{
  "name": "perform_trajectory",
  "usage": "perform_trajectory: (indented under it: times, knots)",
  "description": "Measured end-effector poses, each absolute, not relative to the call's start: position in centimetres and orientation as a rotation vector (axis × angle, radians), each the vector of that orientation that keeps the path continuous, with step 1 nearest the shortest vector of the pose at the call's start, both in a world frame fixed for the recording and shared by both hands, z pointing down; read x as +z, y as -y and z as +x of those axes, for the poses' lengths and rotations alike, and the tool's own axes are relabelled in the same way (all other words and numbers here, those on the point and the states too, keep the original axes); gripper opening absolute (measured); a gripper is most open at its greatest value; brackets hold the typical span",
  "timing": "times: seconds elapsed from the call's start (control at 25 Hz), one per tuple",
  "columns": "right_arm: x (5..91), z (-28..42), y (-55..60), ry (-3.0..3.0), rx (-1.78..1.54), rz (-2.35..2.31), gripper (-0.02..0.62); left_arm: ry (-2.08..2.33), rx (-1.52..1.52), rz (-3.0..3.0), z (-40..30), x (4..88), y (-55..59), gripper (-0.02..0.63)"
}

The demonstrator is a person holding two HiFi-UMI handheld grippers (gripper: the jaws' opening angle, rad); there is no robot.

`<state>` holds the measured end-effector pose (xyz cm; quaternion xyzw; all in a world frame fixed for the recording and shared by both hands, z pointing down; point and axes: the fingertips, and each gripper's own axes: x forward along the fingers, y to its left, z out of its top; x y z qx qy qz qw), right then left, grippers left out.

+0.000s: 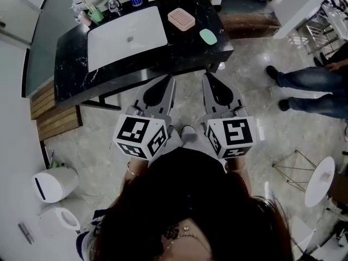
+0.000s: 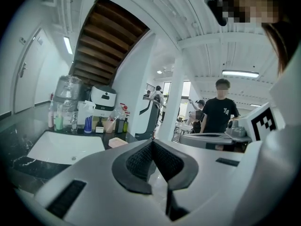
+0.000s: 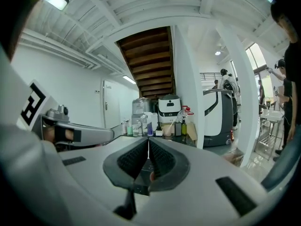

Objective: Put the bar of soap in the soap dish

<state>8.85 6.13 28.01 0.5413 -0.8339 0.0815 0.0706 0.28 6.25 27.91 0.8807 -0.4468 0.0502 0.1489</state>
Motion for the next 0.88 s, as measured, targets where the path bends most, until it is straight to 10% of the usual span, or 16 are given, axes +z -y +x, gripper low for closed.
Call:
perform_trajectory:
  times: [0.88]
  knots:
    - [32.2, 8.9, 13.9, 2.344, 0.412, 1.659, 0.009, 1.106, 0.192, 2.56, -1.8, 30.1, 15.9, 0.002]
